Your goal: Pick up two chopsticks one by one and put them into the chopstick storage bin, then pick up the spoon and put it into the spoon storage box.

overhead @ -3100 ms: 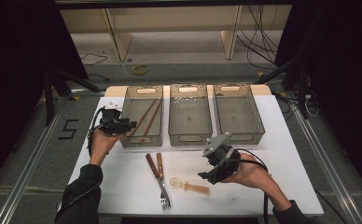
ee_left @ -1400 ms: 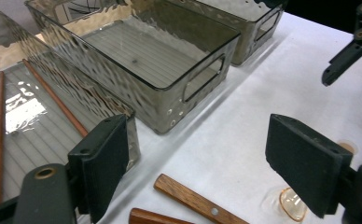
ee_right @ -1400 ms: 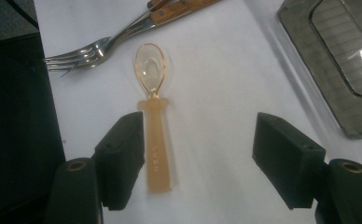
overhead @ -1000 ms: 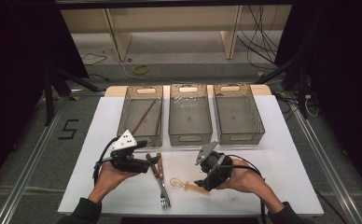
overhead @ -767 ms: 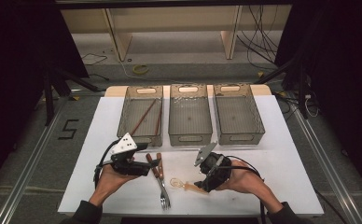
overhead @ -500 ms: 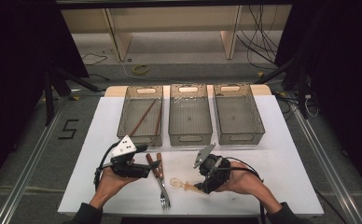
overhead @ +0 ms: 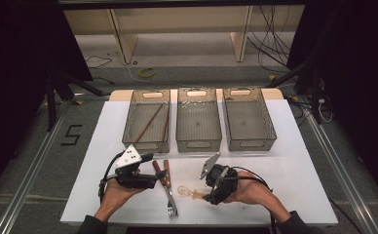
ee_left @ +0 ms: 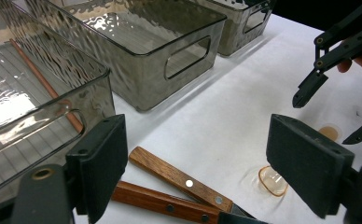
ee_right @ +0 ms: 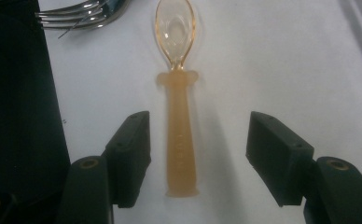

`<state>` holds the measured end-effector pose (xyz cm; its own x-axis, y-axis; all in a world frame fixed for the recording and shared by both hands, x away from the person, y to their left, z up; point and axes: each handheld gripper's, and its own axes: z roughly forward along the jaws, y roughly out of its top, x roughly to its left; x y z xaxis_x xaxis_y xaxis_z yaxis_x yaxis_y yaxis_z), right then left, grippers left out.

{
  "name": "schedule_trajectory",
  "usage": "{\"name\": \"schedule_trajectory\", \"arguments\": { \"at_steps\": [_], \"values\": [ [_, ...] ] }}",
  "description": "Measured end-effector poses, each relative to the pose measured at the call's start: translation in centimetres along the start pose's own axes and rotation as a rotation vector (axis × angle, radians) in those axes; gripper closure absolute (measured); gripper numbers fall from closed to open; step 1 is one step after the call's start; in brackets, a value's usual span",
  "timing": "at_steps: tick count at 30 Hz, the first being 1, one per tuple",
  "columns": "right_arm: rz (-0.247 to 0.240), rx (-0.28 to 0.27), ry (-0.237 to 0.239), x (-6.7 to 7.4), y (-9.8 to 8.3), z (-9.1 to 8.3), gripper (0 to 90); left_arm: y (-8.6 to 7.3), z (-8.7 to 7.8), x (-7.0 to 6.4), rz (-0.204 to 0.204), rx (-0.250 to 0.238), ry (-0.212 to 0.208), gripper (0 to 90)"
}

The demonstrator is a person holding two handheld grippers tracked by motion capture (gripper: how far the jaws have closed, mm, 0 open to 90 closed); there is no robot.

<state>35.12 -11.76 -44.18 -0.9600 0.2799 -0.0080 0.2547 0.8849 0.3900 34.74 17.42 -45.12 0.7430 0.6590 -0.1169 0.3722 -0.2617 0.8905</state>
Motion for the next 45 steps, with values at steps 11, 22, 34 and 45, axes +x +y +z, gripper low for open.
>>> {"name": "schedule_trajectory", "arguments": {
  "at_steps": [11,22,34,45],
  "values": [
    [-0.004,0.049,0.006,0.4,-0.1,1.1,43.7,-0.6,-0.4,-0.2,0.003,0.001,0.006,18.8],
    [-0.010,0.079,0.013,0.7,-0.1,1.8,55.4,-1.1,-0.5,-0.3,0.017,0.004,0.016,18.7],
    [-0.033,0.098,0.006,1.0,-0.2,2.2,72.5,-1.5,-0.4,-0.1,0.014,0.017,0.016,19.1],
    [-0.029,0.087,0.005,0.9,-0.2,2.0,75.1,-1.7,-0.5,0.3,0.000,0.003,0.029,19.3]
  ]
}}
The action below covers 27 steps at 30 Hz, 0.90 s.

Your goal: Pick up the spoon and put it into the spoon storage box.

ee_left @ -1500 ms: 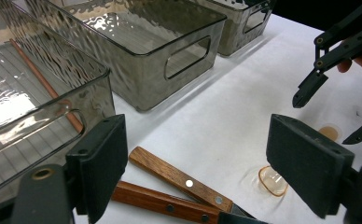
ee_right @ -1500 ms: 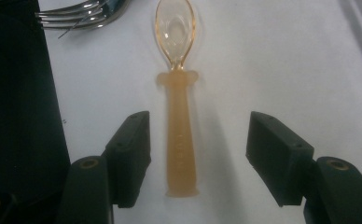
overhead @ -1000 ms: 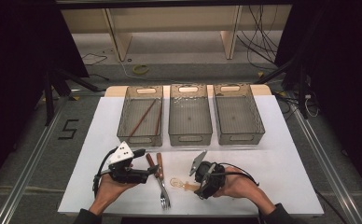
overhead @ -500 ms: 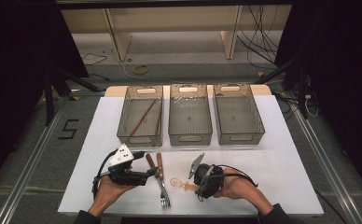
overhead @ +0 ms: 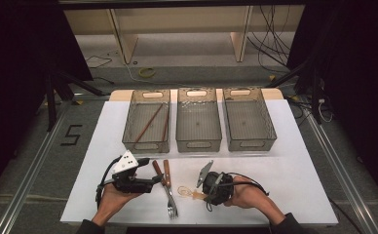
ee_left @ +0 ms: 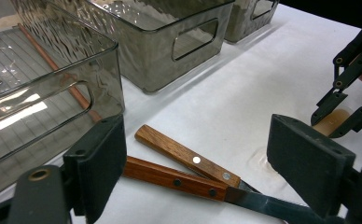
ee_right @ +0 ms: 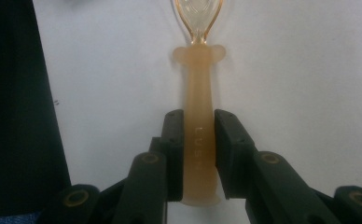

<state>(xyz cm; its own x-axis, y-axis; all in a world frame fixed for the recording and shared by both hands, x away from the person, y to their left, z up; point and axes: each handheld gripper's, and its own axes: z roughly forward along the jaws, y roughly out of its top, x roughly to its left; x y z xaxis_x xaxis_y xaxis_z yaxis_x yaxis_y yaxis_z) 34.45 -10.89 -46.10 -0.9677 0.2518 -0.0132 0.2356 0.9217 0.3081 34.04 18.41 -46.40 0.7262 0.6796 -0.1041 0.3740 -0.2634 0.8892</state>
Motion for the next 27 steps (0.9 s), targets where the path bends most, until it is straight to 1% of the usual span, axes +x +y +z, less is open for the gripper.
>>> {"name": "schedule_trajectory", "arguments": {
  "at_steps": [1,2,3,7,9,10,11,12,14,15,16,18,19,21,24,27],
  "values": [
    [-0.010,-0.002,-0.005,-0.1,0.0,-0.1,75.2,0.0,0.0,0.0,-0.001,-0.002,0.001,19.4],
    [-0.007,-0.008,-0.003,-0.2,-0.1,-0.3,75.2,-0.1,0.0,0.1,-0.003,-0.003,0.001,19.4],
    [0.008,-0.022,-0.004,-0.3,-0.1,-0.5,75.2,-0.1,0.0,0.2,-0.002,-0.004,0.001,19.5],
    [0.020,-0.069,-0.033,-0.9,-0.3,-1.3,75.3,-0.2,0.0,0.4,-0.008,-0.004,0.004,19.5],
    [0.026,-0.079,-0.043,-1.2,-0.3,-1.9,75.3,-0.2,0.0,0.4,-0.006,-0.004,0.006,19.5],
    [0.037,-0.099,-0.048,-1.4,-0.4,-2.2,75.3,-0.2,0.0,0.4,-0.005,-0.003,0.009,19.5],
    [0.039,-0.105,-0.056,-1.6,-0.4,-2.4,75.3,-0.2,0.0,0.3,-0.006,-0.005,0.012,19.5],
    [0.057,-0.112,-0.063,-1.7,-0.4,-2.6,75.4,-0.2,0.0,0.3,-0.005,-0.005,0.014,19.5],
    [0.065,-0.127,-0.078,-2.0,-0.3,-3.0,75.4,-0.2,0.0,0.4,-0.006,-0.005,0.014,19.5],
    [0.062,-0.133,-0.087,-2.2,-0.3,-3.3,75.4,-0.2,0.0,0.4,-0.007,-0.005,0.014,19.5],
    [0.073,-0.141,-0.094,-2.4,-0.2,-3.6,75.4,-0.2,0.0,0.4,-0.009,-0.006,0.014,19.5],
    [0.091,-0.165,-0.110,-2.8,-0.1,-4.3,75.4,-0.3,0.0,0.4,-0.011,-0.008,0.016,19.5],
    [0.100,-0.181,-0.126,-3.0,0.0,-4.6,75.4,-0.3,0.0,0.4,-0.009,-0.006,0.017,19.5],
    [0.103,-0.202,-0.141,-3.5,0.2,-5.2,75.4,-0.3,0.1,0.4,-0.010,-0.007,0.018,19.5],
    [0.117,-0.228,-0.172,-4.4,0.7,-6.0,75.4,-0.3,0.1,0.4,-0.006,0.000,0.017,19.5],
    [0.138,-0.251,-0.198,-5.3,1.1,-6.4,75.4,-0.3,0.1,0.4,-0.008,-0.005,0.016,19.6]
  ]
}}
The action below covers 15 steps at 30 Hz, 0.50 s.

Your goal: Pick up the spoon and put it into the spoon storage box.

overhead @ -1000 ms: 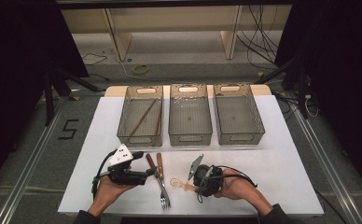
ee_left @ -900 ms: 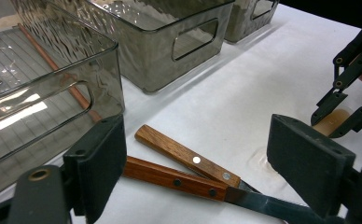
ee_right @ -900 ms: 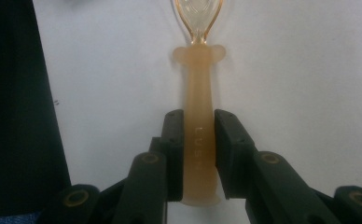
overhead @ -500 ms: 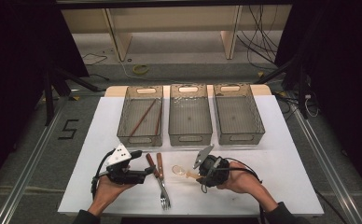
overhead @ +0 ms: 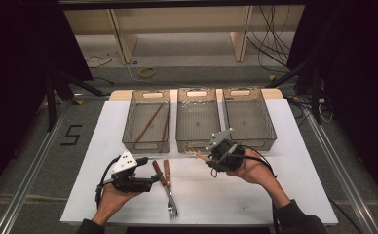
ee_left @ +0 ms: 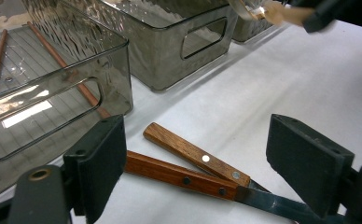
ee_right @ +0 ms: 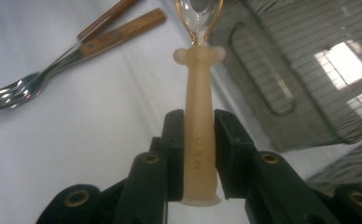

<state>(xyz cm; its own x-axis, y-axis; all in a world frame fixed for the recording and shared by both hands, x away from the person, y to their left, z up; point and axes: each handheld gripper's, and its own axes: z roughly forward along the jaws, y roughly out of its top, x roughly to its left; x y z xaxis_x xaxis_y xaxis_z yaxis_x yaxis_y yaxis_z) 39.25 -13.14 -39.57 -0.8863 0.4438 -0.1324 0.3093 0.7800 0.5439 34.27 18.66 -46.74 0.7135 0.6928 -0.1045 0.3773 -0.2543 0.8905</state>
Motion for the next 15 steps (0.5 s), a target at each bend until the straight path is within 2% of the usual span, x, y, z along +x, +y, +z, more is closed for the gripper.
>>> {"name": "schedule_trajectory", "arguments": {
  "at_steps": [6,8,15],
  "values": [
    [0.033,-0.057,-0.055,-2.1,1.6,-0.7,75.4,0.0,0.0,0.0,0.002,-0.002,-0.002,19.6],
    [0.046,-0.063,-0.082,-2.7,2.2,-0.8,75.4,0.0,0.0,0.0,0.004,0.003,-0.006,19.5],
    [0.110,-0.074,-0.108,-4.8,3.1,-0.6,75.4,0.0,0.0,-0.1,0.006,-0.002,-0.011,19.5]
  ]
}}
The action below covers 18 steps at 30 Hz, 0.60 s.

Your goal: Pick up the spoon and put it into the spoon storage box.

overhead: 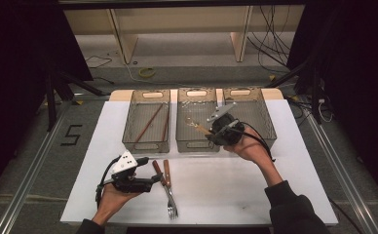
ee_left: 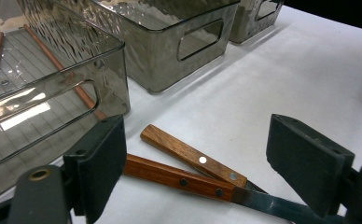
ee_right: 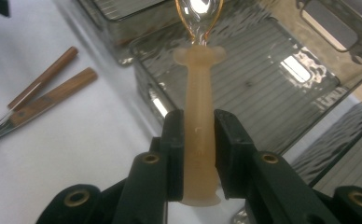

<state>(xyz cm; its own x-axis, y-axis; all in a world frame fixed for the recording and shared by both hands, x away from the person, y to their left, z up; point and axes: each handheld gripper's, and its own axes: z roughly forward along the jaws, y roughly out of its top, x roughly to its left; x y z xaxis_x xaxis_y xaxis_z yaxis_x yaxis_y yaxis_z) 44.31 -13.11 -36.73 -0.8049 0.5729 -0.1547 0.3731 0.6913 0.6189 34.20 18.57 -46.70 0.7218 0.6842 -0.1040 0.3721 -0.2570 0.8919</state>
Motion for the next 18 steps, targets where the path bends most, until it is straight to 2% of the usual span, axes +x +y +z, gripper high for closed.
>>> {"name": "schedule_trajectory", "arguments": {
  "at_steps": [18],
  "values": [
    [0.093,0.019,-0.045,-3.1,1.8,2.8,75.3,0.0,-0.1,0.0,0.003,-0.007,0.004,19.5]
  ]
}}
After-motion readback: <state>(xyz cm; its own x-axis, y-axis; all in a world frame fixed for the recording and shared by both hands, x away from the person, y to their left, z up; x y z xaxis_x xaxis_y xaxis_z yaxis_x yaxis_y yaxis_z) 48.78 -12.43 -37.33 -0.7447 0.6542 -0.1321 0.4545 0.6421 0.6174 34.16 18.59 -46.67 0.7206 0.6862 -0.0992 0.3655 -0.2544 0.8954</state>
